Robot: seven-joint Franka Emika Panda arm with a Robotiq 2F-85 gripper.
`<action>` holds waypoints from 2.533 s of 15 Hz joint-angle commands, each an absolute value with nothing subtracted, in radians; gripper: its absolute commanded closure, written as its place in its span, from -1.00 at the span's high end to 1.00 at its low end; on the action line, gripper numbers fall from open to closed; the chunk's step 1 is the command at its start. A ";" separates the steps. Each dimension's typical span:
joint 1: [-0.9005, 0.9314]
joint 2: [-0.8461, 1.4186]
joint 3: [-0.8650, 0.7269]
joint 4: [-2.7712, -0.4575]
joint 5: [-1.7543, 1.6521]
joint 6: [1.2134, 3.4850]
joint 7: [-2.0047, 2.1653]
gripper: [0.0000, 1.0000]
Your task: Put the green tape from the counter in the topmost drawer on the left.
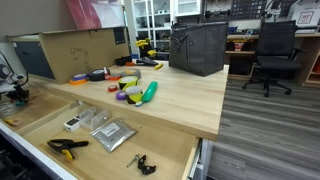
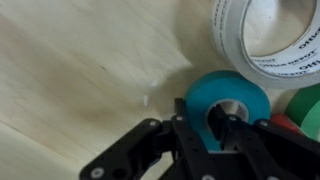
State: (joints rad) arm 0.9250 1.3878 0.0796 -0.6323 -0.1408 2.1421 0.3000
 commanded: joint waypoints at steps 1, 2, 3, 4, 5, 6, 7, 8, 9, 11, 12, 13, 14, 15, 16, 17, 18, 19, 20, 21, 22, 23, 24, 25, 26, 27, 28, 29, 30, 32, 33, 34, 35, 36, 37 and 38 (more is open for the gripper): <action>0.925 1.388 0.080 -0.632 -0.141 2.142 0.300 -0.45; 0.925 1.388 0.080 -0.632 -0.141 2.142 0.300 -0.45; 0.925 1.388 0.080 -0.632 -0.141 2.141 0.300 -0.45; 0.925 1.388 0.080 -0.632 -0.141 2.141 0.300 -0.45; 0.925 1.388 0.080 -0.632 -0.141 2.141 0.300 -0.45; 0.925 1.388 0.080 -0.632 -0.141 2.141 0.300 0.05; 0.925 1.387 0.080 -0.632 -0.140 2.143 0.302 0.06; 0.927 1.387 0.076 -0.633 -0.142 2.150 0.314 0.20; 0.927 1.385 0.075 -0.634 -0.142 2.154 0.322 0.33; 0.928 1.377 0.073 -0.641 -0.142 2.167 0.338 0.64; 0.929 1.371 0.070 -0.646 -0.144 2.166 0.350 0.77; 0.929 1.362 0.071 -0.653 -0.143 2.162 0.357 0.94; 0.929 1.355 0.070 -0.661 -0.143 2.159 0.366 0.99; 0.928 1.346 0.069 -0.668 -0.141 2.153 0.386 1.00; 0.927 1.338 0.069 -0.676 -0.139 2.150 0.404 1.00; 0.923 1.328 0.074 -0.685 -0.134 2.149 0.423 1.00; 0.921 1.319 0.074 -0.690 -0.132 2.142 0.445 1.00; 0.917 1.308 0.083 -0.697 -0.125 2.131 0.460 1.00; 0.915 1.294 0.088 -0.705 -0.118 2.118 0.474 1.00; 0.913 1.283 0.092 -0.713 -0.114 2.113 0.485 1.00; 0.910 1.266 0.097 -0.726 -0.109 2.103 0.494 1.00; 0.906 1.249 0.104 -0.738 -0.103 2.087 0.500 1.00; 0.901 1.233 0.113 -0.750 -0.098 2.081 0.500 1.00; 0.899 1.210 0.117 -0.766 -0.094 2.064 0.501 1.00; 0.897 1.189 0.123 -0.780 -0.087 2.058 0.496 1.00; 0.895 1.162 0.128 -0.802 -0.083 2.051 0.498 1.00; 0.892 1.137 0.134 -0.824 -0.077 2.045 0.497 1.00; 0.886 1.105 0.145 -0.852 -0.067 2.038 0.492 1.00; 0.883 1.073 0.150 -0.882 -0.062 2.030 0.497 1.00; 0.872 1.002 0.168 -0.953 -0.051 2.035 0.489 1.00; 0.869 0.962 0.171 -0.995 -0.050 2.042 0.491 1.00; 0.864 0.924 0.173 -1.036 -0.050 2.050 0.488 1.00; 0.863 0.888 0.173 -1.071 -0.053 2.046 0.493 1.00; 0.859 0.852 0.175 -1.108 -0.053 2.050 0.494 1.00; 0.858 0.816 0.173 -1.145 -0.054 2.049 0.502 1.00; 0.855 0.782 0.172 -1.184 -0.054 2.054 0.501 1.00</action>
State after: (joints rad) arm 0.8784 0.9398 0.1639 -0.9862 -0.0680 2.0511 0.4817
